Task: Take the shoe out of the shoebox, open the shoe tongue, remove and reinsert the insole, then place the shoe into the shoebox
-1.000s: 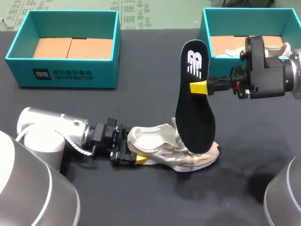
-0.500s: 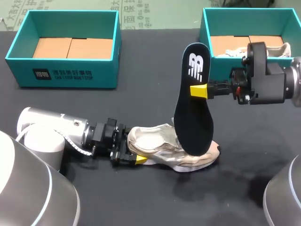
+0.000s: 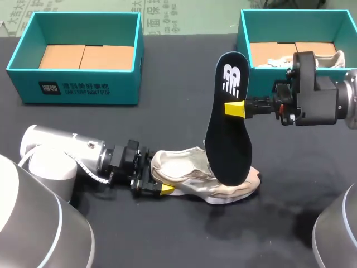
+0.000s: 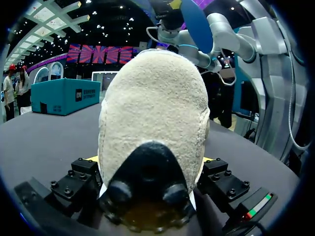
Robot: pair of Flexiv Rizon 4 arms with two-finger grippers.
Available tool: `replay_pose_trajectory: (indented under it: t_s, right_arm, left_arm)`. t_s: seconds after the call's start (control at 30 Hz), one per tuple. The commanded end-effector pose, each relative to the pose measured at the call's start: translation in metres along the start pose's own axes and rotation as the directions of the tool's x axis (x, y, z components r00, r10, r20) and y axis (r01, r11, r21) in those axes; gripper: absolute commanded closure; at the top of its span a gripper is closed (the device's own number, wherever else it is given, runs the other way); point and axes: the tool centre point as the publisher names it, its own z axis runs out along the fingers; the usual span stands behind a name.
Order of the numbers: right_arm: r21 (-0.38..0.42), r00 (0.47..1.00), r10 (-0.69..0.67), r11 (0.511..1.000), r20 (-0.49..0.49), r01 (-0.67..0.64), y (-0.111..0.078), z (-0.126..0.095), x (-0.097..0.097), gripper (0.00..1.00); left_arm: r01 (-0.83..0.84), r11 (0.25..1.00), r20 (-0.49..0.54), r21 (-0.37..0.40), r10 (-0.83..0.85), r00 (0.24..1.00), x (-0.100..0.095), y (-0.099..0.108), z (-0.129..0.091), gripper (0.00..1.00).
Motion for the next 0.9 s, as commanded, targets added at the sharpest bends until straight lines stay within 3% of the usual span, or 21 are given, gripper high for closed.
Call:
replay_pose_trajectory:
  t_s: [0.03,0.5,0.9]
  right_arm:
    - [-0.002,1.000,0.000,1.000,0.004,0.000,-0.002,0.001,0.001,1.00]
    - [-0.002,1.000,0.000,1.000,0.004,0.000,-0.002,0.001,0.001,1.00]
    - [-0.002,1.000,0.000,1.000,0.004,0.000,-0.002,0.001,0.001,1.00]
  left_arm:
    - [0.010,1.000,0.002,-0.020,-0.009,1.000,0.001,0.003,-0.001,0.00]
    - [-0.008,0.990,0.045,-0.138,0.014,0.999,0.002,-0.001,-0.022,0.00]
    - [-0.011,0.922,0.044,-0.388,0.031,0.999,-0.003,0.002,-0.048,0.00]
